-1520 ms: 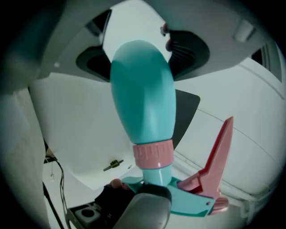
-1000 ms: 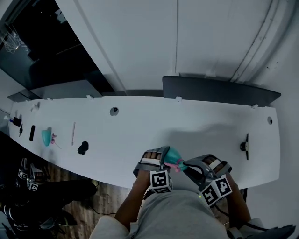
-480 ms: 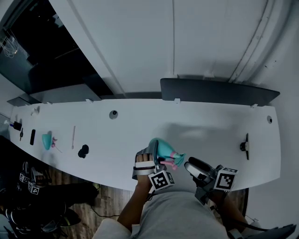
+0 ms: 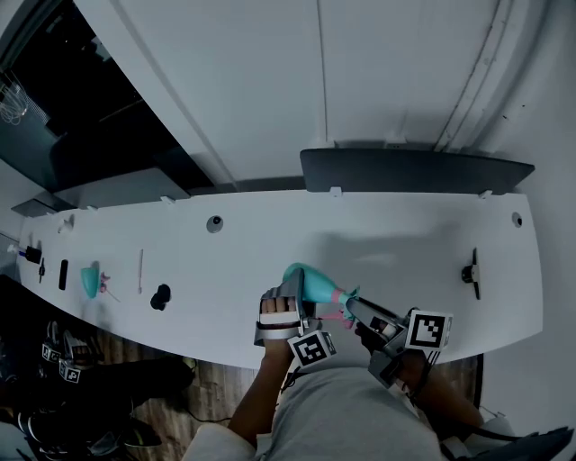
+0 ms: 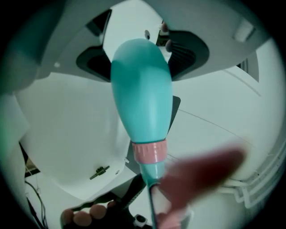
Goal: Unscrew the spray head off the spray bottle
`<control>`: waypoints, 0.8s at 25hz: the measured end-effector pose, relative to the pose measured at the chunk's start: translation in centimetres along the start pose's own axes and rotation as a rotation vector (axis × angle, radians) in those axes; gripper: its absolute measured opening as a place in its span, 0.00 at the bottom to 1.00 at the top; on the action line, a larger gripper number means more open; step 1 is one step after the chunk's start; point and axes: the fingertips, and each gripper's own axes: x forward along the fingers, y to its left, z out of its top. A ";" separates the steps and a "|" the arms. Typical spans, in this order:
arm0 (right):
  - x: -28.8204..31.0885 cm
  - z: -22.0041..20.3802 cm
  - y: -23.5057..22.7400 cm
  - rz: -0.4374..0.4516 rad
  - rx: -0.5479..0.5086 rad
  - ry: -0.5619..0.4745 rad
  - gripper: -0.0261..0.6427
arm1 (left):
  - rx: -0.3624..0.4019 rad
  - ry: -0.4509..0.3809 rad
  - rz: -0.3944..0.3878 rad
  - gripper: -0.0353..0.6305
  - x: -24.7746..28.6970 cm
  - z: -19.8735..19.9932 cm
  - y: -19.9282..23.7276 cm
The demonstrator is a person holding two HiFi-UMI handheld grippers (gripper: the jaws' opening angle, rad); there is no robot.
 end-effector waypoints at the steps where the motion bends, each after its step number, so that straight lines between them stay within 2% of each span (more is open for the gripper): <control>1: -0.2 0.3 -0.3 -0.010 -0.038 0.014 0.23 | 0.006 -0.015 -0.001 0.64 -0.1 0.2 0.1; 4: -0.7 1.2 -0.9 -0.050 -0.277 0.092 0.16 | 0.019 -0.060 -0.010 0.63 -0.4 0.9 0.2; 6: -1.0 1.3 -0.7 -0.095 -0.535 0.165 0.14 | 0.012 -0.079 -0.033 0.63 -0.6 1.3 -0.1; 8: -1.1 0.9 -0.4 -0.159 -0.874 0.260 0.14 | -0.006 -0.097 -0.070 0.63 -0.7 1.6 -0.8; 10: -1.1 -0.1 0.0 -0.202 -1.275 0.371 0.14 | -0.030 -0.114 -0.102 0.63 -0.8 1.8 -1.6; 12: -1.1 -1.6 0.1 -0.198 -1.698 0.490 0.14 | -0.043 -0.123 -0.120 0.63 -0.9 1.9 -2.2; 13: -1.2 -2.3 0.0 -0.188 -1.870 0.541 0.14 | -0.043 -0.126 -0.123 0.63 -0.9 1.8 -2.5; 14: -1.3 -2.8 -0.2 -0.177 -1.987 0.579 0.14 | -0.043 -0.127 -0.124 0.63 -1.0 1.8 -2.7; 16: -1.4 -3.1 -0.3 -0.163 -2.070 0.612 0.13 | -0.049 -0.126 -0.121 0.63 -1.0 1.7 -2.8; 20: -1.1 -2.6 -0.3 -0.178 -2.048 0.610 0.14 | -0.062 -0.113 -0.114 0.63 -0.7 1.7 -2.6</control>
